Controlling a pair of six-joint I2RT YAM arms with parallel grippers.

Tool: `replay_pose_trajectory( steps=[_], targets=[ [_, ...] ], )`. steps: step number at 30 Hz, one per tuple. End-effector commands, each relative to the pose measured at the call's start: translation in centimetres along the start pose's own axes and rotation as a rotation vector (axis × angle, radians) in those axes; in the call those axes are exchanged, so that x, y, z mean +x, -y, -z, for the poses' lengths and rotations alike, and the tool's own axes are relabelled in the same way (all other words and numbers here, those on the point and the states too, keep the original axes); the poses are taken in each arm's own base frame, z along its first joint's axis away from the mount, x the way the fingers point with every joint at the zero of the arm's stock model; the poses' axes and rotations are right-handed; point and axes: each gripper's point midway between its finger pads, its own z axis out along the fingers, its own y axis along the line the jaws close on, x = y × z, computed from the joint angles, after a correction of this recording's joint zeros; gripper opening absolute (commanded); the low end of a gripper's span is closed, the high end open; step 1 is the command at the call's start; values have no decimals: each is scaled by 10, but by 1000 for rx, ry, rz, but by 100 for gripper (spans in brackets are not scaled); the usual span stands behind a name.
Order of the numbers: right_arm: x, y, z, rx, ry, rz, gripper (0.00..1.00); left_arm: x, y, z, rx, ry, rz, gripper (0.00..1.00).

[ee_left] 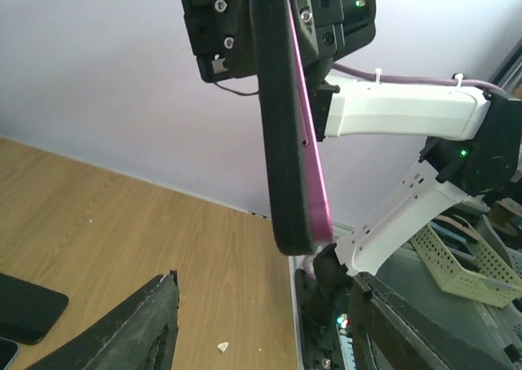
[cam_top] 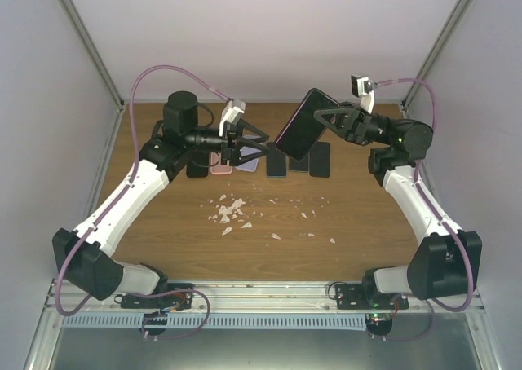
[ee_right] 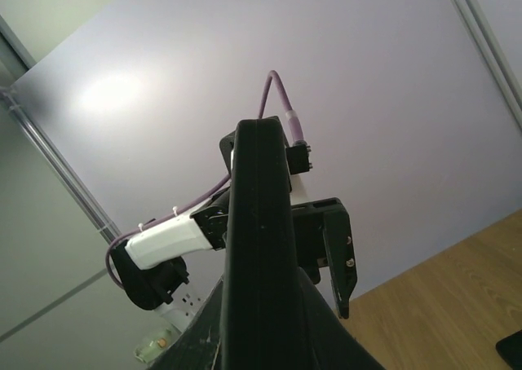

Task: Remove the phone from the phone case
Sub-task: Remove the phone case from the phone.

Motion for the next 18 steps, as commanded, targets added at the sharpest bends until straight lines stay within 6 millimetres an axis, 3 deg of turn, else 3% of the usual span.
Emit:
replay_pose_trajectory(
  steps=[1,8,18],
  targets=[
    [-8,-11,1,-2,44,70,0,-14,14,0,16,45,-76,58],
    [-3,-15,-2,-18,16,88,1,-20,19,-11,38,46,-77,56],
    [0,-24,-4,-40,7,100,1,-14,6,-12,17,51,-21,49]
  ],
)
